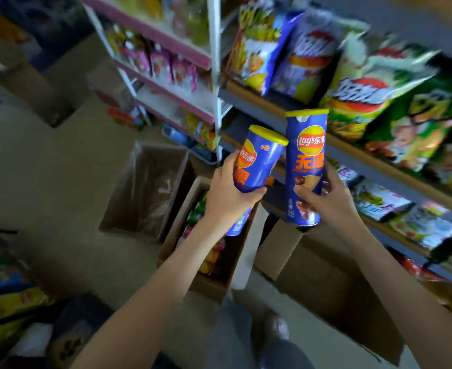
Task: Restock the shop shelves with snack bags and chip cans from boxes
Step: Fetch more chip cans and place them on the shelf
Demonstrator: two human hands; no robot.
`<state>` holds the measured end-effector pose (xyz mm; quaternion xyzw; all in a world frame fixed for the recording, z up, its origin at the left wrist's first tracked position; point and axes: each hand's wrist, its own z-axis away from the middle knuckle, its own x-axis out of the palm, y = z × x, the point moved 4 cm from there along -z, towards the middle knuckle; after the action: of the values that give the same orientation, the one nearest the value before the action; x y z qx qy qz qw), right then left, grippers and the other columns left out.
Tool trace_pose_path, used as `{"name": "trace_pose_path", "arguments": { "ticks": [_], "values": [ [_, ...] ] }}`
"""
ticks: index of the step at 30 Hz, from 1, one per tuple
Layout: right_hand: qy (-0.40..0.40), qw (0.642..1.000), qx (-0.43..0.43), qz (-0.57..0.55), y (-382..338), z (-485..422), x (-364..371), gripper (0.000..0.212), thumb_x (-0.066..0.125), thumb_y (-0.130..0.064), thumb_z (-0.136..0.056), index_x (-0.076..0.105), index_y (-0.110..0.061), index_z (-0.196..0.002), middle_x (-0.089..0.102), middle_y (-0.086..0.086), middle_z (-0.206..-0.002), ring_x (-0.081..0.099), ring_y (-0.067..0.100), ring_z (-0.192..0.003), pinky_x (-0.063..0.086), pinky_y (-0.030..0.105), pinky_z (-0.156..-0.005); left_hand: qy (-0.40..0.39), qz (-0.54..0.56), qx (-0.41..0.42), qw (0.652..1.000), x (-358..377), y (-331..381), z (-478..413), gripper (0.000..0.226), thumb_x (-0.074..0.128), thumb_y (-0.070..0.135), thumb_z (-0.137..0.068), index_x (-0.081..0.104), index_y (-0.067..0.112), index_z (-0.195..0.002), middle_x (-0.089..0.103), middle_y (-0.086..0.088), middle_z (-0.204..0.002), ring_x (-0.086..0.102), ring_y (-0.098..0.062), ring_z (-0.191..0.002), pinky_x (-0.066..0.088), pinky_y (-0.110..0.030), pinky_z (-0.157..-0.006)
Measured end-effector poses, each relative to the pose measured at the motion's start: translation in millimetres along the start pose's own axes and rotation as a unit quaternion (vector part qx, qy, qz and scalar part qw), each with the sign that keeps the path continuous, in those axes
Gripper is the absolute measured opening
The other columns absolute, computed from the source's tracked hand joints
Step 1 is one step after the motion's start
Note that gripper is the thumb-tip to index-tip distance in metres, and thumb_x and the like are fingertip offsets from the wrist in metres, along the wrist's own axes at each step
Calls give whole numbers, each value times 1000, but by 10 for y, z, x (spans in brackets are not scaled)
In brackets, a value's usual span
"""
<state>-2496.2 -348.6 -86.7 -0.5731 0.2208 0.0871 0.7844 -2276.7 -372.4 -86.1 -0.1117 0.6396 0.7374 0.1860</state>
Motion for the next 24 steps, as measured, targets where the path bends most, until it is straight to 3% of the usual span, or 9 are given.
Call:
{"name": "trace_pose_path", "arguments": {
  "ticks": [1, 4, 9, 12, 13, 17, 19, 24],
  "values": [
    [15, 1000, -9, -17, -98, 95, -209, 67, 79, -26, -78, 47, -22, -136, 62, -6, -117, 59, -9, -92, 50, 14, -75, -5, 25, 11, 1000, 66, 242, 30, 76, 83, 33, -65, 44, 32, -130, 63, 6, -114, 64, -12, -101, 52, -35, -90],
    [64, 995, -25, -76, -273, 384, -847, 65, 80, -22, -78, 49, -23, -135, 66, -4, -116, 62, 10, -103, 53, 30, -83, -18, 62, 73, 995, 328, 946, 162, 71, 85, 34, -63, 45, 34, -122, 66, 16, -108, 65, -4, -96, 54, -32, -85],
    [132, 975, -73, -163, -353, 974, -1941, 52, 75, -13, -81, 54, -19, -129, 70, -6, -107, 66, 6, -95, 52, 30, -82, -79, 96, 148, 981, 1052, 1995, 621, 77, 85, 30, -72, 38, 37, -131, 63, 20, -111, 63, 4, -93, 49, -15, -79],
    [160, 963, -100, -191, -301, 1351, -2621, 47, 72, -14, -84, 54, -15, -128, 70, -6, -102, 66, 5, -88, 53, 20, -72, -107, 123, 181, 970, 1604, 2562, 1006, 83, 85, 37, -65, 34, 40, -130, 64, 11, -119, 67, -6, -98, 55, -32, -87],
    [169, 961, -107, -193, -258, 1462, -2853, 47, 71, -14, -85, 54, -14, -129, 70, -4, -103, 67, 7, -89, 53, 22, -73, -112, 129, 195, 966, 1780, 2757, 1152, 82, 85, 35, -66, 33, 38, -129, 63, 10, -119, 66, -3, -97, 55, -31, -86],
    [207, 950, -140, -188, -105, 1925, -3717, 43, 70, -17, -87, 55, -20, -127, 71, -8, -101, 67, 13, -93, 54, 33, -79, -151, 135, 254, 946, 2417, 3441, 1756, 72, 79, 14, -80, 27, 27, -128, 56, 13, -111, 53, 25, -84, 45, -5, -75],
    [231, 941, -156, -193, -42, 2132, -4094, 37, 70, -15, -86, 57, -24, -120, 72, -10, -98, 67, 11, -93, 54, 32, -81, -187, 120, 287, 932, 2685, 3694, 1973, 71, 74, 9, -84, 22, 28, -129, 55, 13, -112, 56, 19, -86, 43, -5, -74],
    [271, 922, -191, -197, -52, 2506, -4802, 33, 68, -10, -87, 56, -19, -117, 71, -11, -80, 65, 9, -70, 51, 25, -64, -290, 84, 317, 899, 3060, 4305, 2320, 73, 59, 1, -91, 9, 28, -135, 55, 5, -114, 59, -1, -84, 47, -9, -73]
  ]
}}
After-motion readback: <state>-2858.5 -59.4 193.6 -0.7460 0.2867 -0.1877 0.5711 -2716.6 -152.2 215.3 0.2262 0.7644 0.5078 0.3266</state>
